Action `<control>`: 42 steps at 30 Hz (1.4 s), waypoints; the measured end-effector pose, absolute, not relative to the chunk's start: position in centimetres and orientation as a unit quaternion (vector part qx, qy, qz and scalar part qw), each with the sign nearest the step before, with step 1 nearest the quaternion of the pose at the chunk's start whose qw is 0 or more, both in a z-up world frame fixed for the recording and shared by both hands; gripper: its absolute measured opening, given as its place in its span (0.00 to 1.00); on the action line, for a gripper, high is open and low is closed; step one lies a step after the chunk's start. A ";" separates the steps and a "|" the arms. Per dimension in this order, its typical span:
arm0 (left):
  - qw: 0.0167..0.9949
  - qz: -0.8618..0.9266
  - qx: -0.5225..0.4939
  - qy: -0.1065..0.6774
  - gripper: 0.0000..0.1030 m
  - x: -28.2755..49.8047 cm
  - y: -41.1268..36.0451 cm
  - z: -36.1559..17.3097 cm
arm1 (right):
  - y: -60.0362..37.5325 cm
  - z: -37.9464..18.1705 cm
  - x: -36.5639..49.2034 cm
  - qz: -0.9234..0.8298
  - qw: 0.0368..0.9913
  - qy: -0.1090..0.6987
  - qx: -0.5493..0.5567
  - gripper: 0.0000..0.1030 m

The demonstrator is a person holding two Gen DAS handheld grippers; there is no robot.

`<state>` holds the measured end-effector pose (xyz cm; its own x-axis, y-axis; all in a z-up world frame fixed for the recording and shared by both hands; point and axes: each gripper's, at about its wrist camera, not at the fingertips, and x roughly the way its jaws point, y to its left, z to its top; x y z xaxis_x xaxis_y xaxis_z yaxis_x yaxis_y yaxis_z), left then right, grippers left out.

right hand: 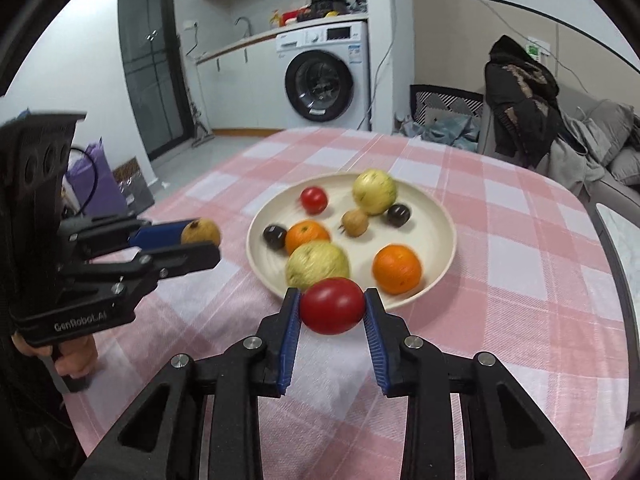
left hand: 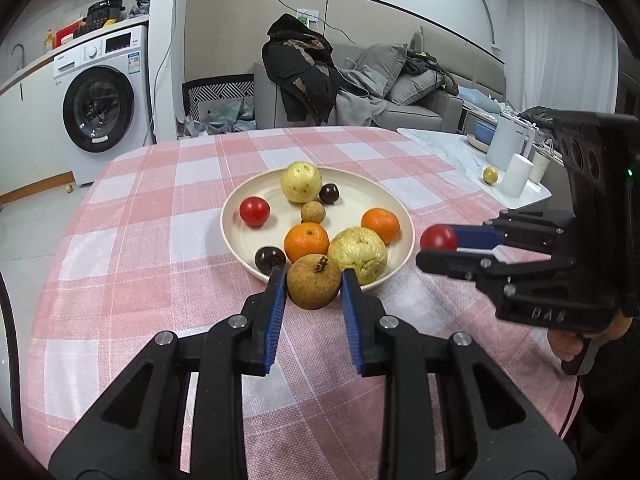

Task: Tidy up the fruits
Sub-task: 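Lift and carry the pear and tomato over the plate with both tools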

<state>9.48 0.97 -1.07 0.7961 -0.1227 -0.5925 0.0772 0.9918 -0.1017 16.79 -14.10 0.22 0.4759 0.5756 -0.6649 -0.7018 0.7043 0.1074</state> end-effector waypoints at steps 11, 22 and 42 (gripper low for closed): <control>0.955 -0.042 -0.027 0.291 0.24 11.4 1.2 1.4 | -14.9 2.4 20.4 0.351 0.873 0.335 -0.047 0.31; 0.954 -0.026 -0.012 0.299 0.24 14.7 1.1 1.0 | -13.9 3.1 22.3 0.349 0.876 0.331 -0.033 0.31; 0.949 -0.023 0.005 0.314 0.24 18.7 0.8 -1.2 | -12.5 0.1 24.6 0.338 0.867 0.366 -0.031 0.31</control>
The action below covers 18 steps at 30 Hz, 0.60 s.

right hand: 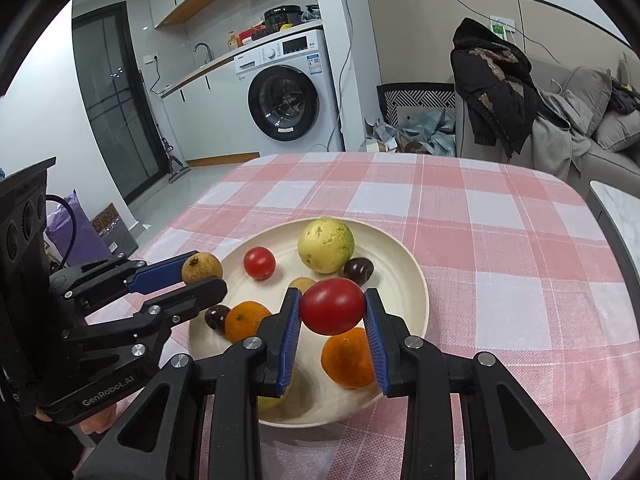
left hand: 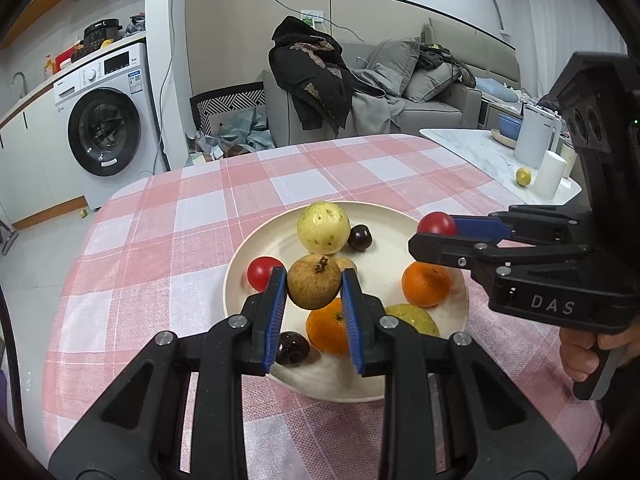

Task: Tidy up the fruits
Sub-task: 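Lift and carry the pear and tomato over the plate with both tools, then lower the pear and tomato onto the plate and open both tools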

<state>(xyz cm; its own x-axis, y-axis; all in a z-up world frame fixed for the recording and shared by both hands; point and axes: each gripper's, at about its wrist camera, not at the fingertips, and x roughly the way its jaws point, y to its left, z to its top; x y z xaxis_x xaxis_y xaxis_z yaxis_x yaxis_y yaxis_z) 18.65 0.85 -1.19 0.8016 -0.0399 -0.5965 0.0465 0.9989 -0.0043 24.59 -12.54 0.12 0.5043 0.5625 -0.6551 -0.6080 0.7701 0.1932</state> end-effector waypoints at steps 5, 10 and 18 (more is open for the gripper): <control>0.948 -0.025 0.005 0.317 0.24 18.8 1.1 -1.8 | -12.6 -0.7 25.0 0.334 0.865 0.375 -0.023 0.31; 0.944 -0.026 -0.008 0.329 0.24 19.2 1.7 -2.5 | -12.5 -1.3 25.0 0.334 0.862 0.381 -0.025 0.31; 0.942 -0.017 -0.015 0.335 0.24 19.6 2.2 -3.2 | -12.2 -1.7 24.9 0.333 0.862 0.381 -0.029 0.31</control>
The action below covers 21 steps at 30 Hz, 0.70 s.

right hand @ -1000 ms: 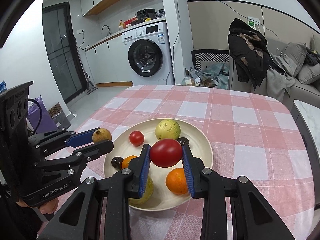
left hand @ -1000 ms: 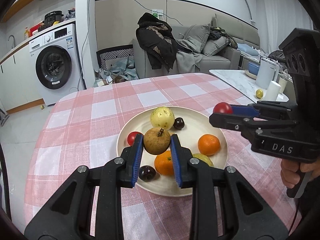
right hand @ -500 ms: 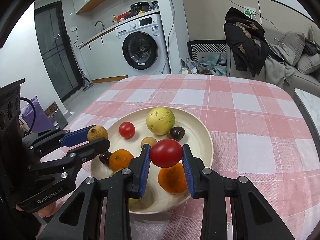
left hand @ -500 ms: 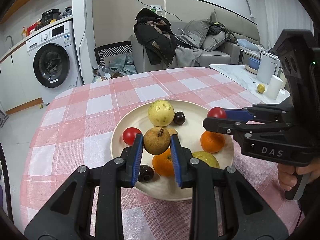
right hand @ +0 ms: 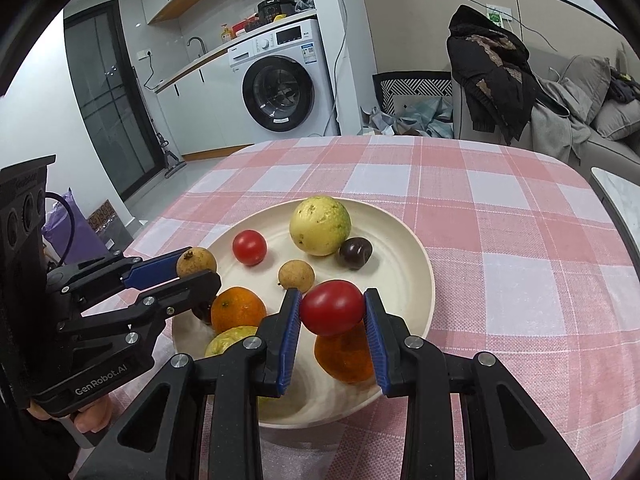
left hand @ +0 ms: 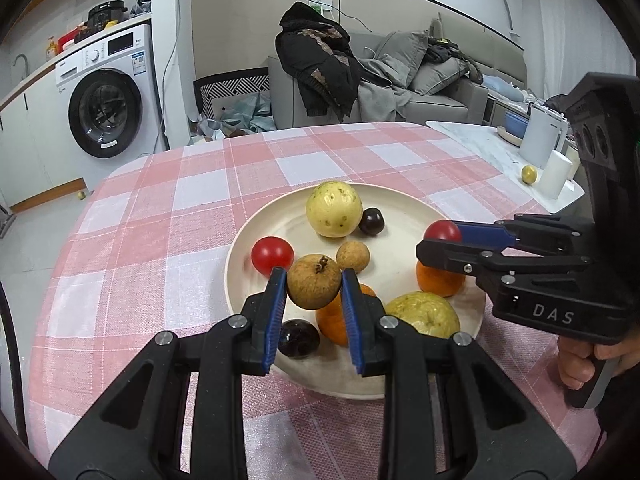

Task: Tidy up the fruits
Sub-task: 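Lower the pear and tomato onto the plate and open both tools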

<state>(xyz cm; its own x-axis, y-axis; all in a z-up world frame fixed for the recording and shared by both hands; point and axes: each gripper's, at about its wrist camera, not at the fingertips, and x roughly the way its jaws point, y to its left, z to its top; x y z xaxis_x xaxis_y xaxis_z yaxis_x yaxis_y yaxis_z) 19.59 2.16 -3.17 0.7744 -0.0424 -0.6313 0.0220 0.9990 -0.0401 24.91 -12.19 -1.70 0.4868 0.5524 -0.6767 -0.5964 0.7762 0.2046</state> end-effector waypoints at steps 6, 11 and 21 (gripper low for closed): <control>0.941 -0.014 -0.017 0.339 0.24 19.8 2.2 -3.3 | -12.1 -1.9 25.0 0.335 0.861 0.382 -0.026 0.31; 0.940 -0.011 -0.016 0.341 0.24 19.8 2.1 -3.3 | -12.2 -1.5 24.8 0.340 0.863 0.373 -0.019 0.35; 0.946 0.003 -0.019 0.324 0.54 18.5 2.7 -2.5 | -13.0 -0.6 24.4 0.321 0.881 0.348 -0.027 0.62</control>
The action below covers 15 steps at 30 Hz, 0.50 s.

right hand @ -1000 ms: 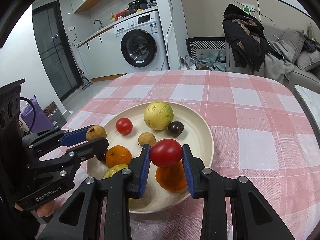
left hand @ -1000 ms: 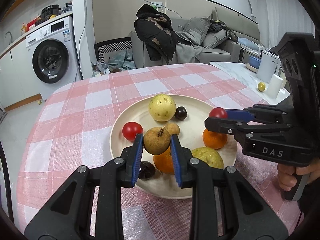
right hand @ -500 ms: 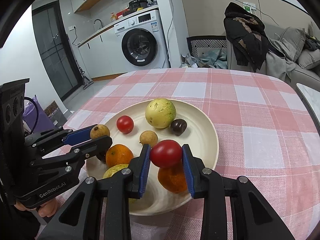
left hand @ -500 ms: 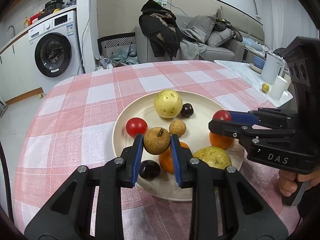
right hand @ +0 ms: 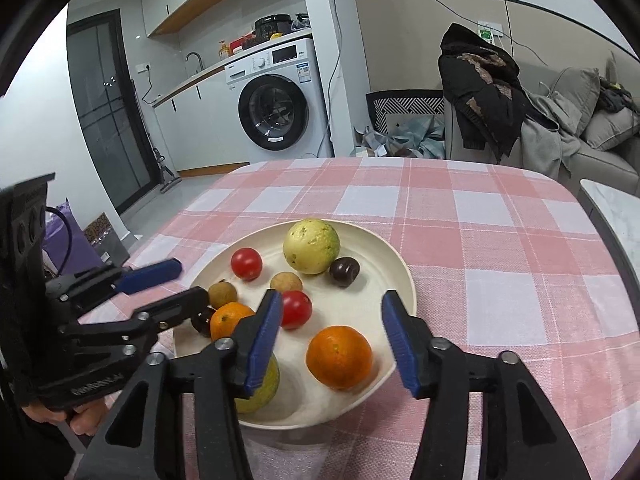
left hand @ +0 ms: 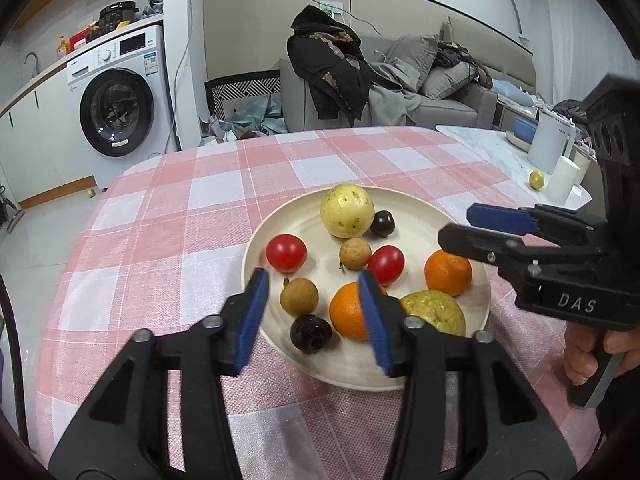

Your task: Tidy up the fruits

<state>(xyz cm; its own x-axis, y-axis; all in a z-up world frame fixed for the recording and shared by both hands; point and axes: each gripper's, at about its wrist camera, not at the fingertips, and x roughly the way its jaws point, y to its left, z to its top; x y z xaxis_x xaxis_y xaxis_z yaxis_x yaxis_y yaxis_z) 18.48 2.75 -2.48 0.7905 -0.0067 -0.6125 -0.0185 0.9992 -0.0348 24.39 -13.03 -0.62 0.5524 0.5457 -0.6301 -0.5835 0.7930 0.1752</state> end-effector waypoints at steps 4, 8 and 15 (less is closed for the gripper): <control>0.953 0.009 -0.031 0.300 0.80 17.2 3.4 -1.4 | -13.5 -0.4 23.7 0.325 0.882 0.339 -0.035 0.84; 0.956 0.014 -0.027 0.292 0.84 15.9 3.5 -0.7 | -14.2 0.3 23.0 0.335 0.884 0.324 -0.033 0.99; 0.967 0.014 -0.004 0.255 0.99 12.9 2.3 0.5 | -15.7 1.5 21.1 0.358 0.887 0.290 -0.024 1.00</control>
<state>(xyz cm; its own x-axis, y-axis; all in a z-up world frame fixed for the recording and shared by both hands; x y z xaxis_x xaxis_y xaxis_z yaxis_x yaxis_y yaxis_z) 12.89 2.34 0.51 0.8699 0.0252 -0.4926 -0.0298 0.9996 -0.0014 21.05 -15.65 1.49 0.5745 0.6217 -0.5323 -0.6501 0.7418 0.1647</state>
